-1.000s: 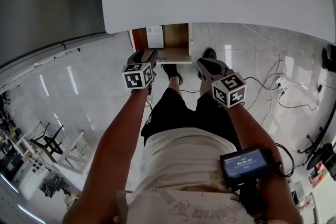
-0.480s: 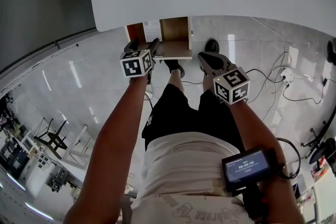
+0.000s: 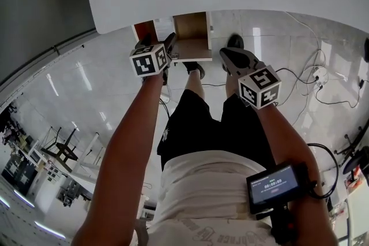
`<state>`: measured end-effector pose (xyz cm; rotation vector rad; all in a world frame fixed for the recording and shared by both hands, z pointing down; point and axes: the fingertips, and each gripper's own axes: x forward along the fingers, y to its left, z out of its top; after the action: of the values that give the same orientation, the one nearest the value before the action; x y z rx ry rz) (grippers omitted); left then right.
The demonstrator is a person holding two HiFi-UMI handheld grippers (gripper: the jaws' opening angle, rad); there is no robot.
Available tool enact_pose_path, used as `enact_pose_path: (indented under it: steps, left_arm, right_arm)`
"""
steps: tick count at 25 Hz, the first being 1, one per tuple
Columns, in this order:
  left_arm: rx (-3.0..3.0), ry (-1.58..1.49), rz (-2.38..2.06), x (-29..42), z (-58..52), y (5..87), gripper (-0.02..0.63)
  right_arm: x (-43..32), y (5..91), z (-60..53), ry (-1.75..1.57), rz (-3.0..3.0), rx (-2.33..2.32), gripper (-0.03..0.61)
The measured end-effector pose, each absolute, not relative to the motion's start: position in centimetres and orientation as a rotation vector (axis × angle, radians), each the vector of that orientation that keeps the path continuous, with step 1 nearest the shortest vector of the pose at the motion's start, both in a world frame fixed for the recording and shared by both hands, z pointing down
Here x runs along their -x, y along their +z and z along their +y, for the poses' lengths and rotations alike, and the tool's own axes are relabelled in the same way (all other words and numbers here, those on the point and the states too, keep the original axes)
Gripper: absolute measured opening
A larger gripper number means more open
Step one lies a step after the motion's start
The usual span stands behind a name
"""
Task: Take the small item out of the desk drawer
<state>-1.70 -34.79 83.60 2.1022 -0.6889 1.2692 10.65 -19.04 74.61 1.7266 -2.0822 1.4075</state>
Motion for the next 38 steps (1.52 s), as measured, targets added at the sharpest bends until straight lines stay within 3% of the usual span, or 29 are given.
enact_pose_path:
  steps: [38]
  left_arm:
    - [-2.116,1.487,-0.703,-0.2,-37.7,91.7,0.400]
  right_arm:
    - [-10.9,78.6,-18.6,1.518,-2.071,-1.759,0.006]
